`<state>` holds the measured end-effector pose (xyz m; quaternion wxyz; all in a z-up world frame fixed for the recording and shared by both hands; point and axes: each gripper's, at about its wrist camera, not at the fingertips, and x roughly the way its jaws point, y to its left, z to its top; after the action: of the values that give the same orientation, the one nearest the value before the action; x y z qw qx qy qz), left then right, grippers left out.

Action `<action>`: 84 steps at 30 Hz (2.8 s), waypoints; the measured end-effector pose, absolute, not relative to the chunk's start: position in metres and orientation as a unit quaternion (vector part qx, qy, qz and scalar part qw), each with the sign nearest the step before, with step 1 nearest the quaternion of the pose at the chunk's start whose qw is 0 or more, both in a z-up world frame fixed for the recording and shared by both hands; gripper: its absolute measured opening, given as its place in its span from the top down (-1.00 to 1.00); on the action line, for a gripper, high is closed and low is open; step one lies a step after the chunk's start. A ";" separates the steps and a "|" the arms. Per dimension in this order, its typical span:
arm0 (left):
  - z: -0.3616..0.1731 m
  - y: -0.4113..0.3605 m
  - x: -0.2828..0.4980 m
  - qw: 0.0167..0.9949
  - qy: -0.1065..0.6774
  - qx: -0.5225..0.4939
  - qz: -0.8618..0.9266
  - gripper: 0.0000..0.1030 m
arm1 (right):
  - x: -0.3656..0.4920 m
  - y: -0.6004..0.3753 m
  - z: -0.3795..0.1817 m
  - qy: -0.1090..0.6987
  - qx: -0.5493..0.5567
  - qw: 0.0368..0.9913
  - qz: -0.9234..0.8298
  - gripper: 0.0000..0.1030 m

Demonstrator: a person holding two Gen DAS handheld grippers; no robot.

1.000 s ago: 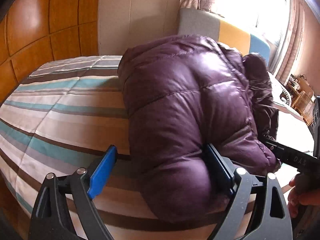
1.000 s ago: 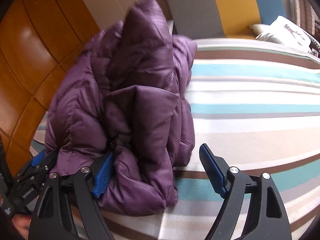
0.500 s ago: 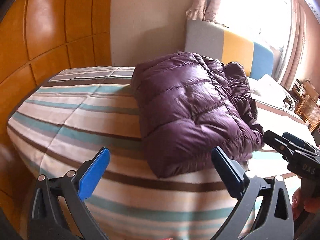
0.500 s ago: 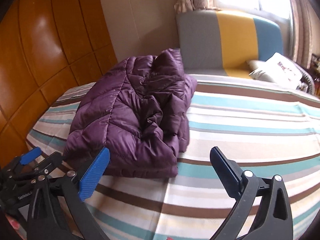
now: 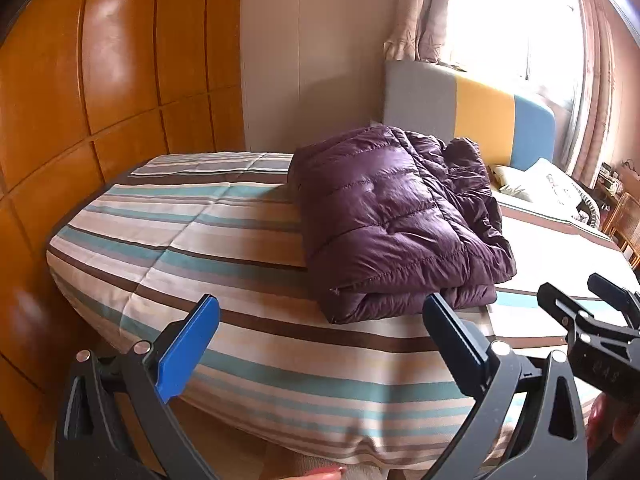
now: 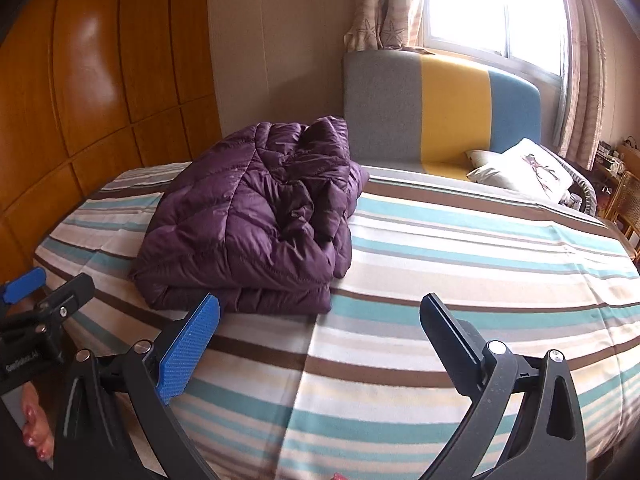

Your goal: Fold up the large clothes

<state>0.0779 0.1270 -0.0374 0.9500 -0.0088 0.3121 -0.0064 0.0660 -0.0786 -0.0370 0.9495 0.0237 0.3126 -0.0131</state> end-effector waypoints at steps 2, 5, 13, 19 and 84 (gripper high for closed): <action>-0.038 0.126 0.077 0.950 0.313 -0.009 -0.006 -0.96 | 0.064 -0.080 -0.036 0.312 0.026 0.950 -0.014 -0.94; -0.037 0.126 0.076 0.950 0.311 -0.008 -0.005 -0.96 | 0.062 -0.081 -0.034 0.309 0.030 0.950 -0.012 -0.94; -0.036 0.126 0.073 0.951 0.308 -0.011 -0.007 -0.96 | 0.062 -0.077 -0.032 0.305 0.024 0.952 -0.006 -0.94; -0.036 0.127 0.072 0.951 0.307 -0.014 -0.007 -0.96 | 0.062 -0.078 -0.032 0.306 0.023 0.952 -0.008 -0.94; -0.044 0.127 0.077 0.945 0.327 -0.016 -0.015 -0.96 | 0.067 -0.078 -0.040 0.321 0.032 0.947 0.004 -0.94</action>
<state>0.0768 0.1272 -0.0435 0.9449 -0.0162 0.3265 -0.0148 0.0666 -0.0779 -0.0403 0.9466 0.0316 0.3207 0.0043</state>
